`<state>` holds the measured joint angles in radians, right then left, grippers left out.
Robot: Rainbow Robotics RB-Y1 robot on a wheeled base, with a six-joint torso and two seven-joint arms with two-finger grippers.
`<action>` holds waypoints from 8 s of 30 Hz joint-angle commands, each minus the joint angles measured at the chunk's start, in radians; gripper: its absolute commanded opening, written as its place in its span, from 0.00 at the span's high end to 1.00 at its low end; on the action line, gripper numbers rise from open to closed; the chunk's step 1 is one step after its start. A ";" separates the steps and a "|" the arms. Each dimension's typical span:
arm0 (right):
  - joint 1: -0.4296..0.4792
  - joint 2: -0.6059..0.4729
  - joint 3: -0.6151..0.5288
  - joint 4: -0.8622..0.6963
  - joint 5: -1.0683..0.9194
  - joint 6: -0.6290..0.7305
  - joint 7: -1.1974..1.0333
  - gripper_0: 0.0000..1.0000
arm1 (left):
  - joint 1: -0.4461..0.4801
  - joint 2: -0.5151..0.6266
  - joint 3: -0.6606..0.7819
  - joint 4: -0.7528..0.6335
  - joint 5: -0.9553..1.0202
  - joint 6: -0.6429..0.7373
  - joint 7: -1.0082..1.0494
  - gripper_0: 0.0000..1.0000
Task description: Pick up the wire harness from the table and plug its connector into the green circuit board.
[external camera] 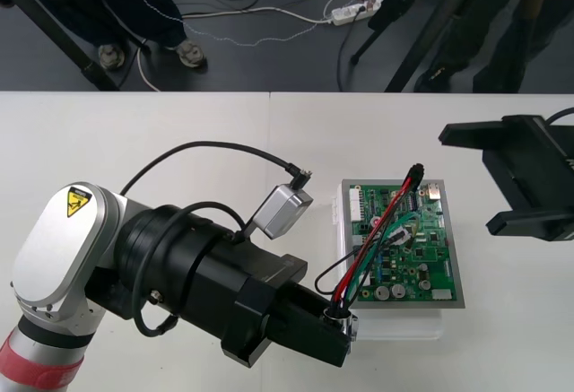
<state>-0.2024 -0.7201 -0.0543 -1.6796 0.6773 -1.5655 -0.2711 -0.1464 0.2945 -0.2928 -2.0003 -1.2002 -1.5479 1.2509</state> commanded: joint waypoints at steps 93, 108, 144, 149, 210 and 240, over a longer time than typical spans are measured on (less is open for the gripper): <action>-0.134 0.107 0.231 -0.032 -0.216 -0.005 -0.089 1.00 | -0.047 -0.017 -0.034 -0.017 0.105 -0.023 -0.087 1.00; -0.121 0.093 0.231 -0.032 -0.220 -0.005 -0.077 1.00 | -0.047 -0.017 0.007 -0.017 0.103 -0.023 -0.108 0.00; 0.075 0.039 0.145 -0.103 -0.162 -0.005 -0.056 1.00 | -0.102 0.258 0.346 -0.209 -0.076 0.338 -0.177 0.00; 0.104 0.039 0.073 -0.178 -0.160 -0.005 -0.059 1.00 | -0.147 0.265 0.343 -0.212 -0.078 0.338 -0.169 0.00; 0.126 0.154 -0.055 -0.440 0.176 0.292 -0.023 1.00 | -0.329 0.267 -0.048 -0.272 -0.242 0.666 -0.232 0.40; 0.117 0.162 -0.053 -0.396 0.137 0.265 0.027 1.00 | -0.329 0.284 -0.063 -0.272 -0.219 0.666 -0.246 0.62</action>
<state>-0.0858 -0.5712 -0.0820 -2.0659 0.8379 -1.3204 -0.2699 -0.4407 0.5642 -0.3270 -2.2538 -1.4393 -0.9347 1.0833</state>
